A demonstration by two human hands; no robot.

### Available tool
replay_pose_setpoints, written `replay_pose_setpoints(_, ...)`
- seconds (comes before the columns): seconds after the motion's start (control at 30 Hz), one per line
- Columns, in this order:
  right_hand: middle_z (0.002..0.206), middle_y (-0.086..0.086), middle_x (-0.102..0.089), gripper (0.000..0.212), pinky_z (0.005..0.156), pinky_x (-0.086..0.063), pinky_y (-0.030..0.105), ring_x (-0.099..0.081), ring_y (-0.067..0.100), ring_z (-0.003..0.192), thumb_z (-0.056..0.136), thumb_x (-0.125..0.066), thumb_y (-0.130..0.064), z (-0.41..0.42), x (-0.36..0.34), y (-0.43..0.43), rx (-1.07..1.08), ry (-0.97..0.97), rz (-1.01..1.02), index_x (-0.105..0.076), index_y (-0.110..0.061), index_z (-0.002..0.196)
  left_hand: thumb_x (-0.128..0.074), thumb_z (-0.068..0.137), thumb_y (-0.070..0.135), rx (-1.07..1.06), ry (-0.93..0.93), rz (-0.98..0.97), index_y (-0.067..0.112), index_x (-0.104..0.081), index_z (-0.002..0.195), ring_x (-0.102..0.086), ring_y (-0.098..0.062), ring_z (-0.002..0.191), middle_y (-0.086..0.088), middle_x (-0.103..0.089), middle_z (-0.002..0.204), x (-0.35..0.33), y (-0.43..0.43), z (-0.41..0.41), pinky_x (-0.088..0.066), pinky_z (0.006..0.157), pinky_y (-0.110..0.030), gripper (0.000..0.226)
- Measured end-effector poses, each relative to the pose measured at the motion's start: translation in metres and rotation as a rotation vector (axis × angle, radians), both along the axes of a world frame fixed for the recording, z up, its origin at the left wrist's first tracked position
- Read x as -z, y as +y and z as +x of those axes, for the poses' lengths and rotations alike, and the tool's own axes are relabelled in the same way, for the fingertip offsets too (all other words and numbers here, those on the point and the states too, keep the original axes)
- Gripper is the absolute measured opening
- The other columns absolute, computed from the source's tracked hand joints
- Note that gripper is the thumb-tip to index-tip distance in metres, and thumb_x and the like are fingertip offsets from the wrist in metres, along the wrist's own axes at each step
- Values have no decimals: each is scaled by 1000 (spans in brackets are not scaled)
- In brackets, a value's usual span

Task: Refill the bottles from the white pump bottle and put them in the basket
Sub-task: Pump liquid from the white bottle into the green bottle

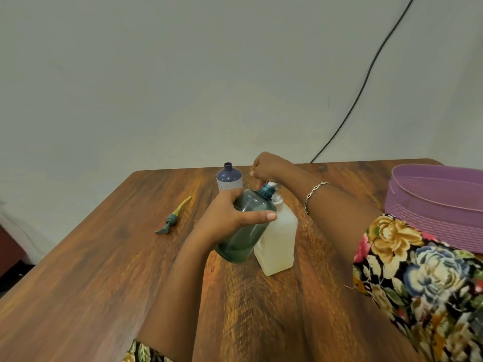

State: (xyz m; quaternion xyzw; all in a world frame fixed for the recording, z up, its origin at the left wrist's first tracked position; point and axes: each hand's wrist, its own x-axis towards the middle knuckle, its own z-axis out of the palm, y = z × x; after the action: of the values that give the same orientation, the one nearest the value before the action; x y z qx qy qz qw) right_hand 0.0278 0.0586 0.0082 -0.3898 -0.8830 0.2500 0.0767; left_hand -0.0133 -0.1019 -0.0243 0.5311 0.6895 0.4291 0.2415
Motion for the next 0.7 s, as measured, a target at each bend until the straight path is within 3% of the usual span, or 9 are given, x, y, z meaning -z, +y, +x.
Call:
replay_pose_setpoints(0.1,99,10,-61,23,72,-42,30,-57,25,90,92,-54,-12,-2,3,-4,-2,-94,71,-57,-5,114,-81,49,57,11,-38,6,14,-61,99,-63,-15,81,0,-66,89,2,0,1,-51,69,-23,69)
replay_pose_setpoints(0.2,90,7,-56,16,67,-40,30,-53,23,81,91,-48,-11,-2,11,-6,26,-146,178,-57,-9,104,-77,58,54,13,-60,-2,18,-60,97,-62,-13,81,0,-66,91,6,0,2,-49,67,-19,56)
replay_pose_setpoints(0.33,92,7,-59,19,67,-41,30,-55,23,82,93,-49,-12,-5,14,-7,22,-105,139,-58,-7,108,-69,56,50,8,-62,-11,25,-56,94,-62,-9,80,7,-64,89,4,-1,0,-45,62,-13,47)
replay_pose_setpoints(0.5,112,15,-63,28,74,-43,30,-59,27,96,92,-54,-13,1,0,-2,-11,-30,21,-59,-1,116,-73,54,52,15,-76,15,22,-59,97,-64,-15,86,2,-66,93,-4,1,4,-53,72,-24,55)
replay_pose_setpoints(0.63,94,13,-61,26,58,-41,28,-55,26,84,93,-52,-11,3,-4,-6,-36,-101,19,-58,3,113,-76,59,54,8,-50,12,20,-59,99,-63,-17,87,-1,-66,95,-5,1,4,-52,77,-29,56)
replay_pose_setpoints(0.7,90,9,-60,23,63,-42,29,-54,24,83,92,-53,-11,1,0,-6,-15,-132,69,-59,-1,111,-69,55,52,2,-43,9,16,-59,101,-62,-16,85,-2,-65,95,-4,0,4,-51,74,-26,60)
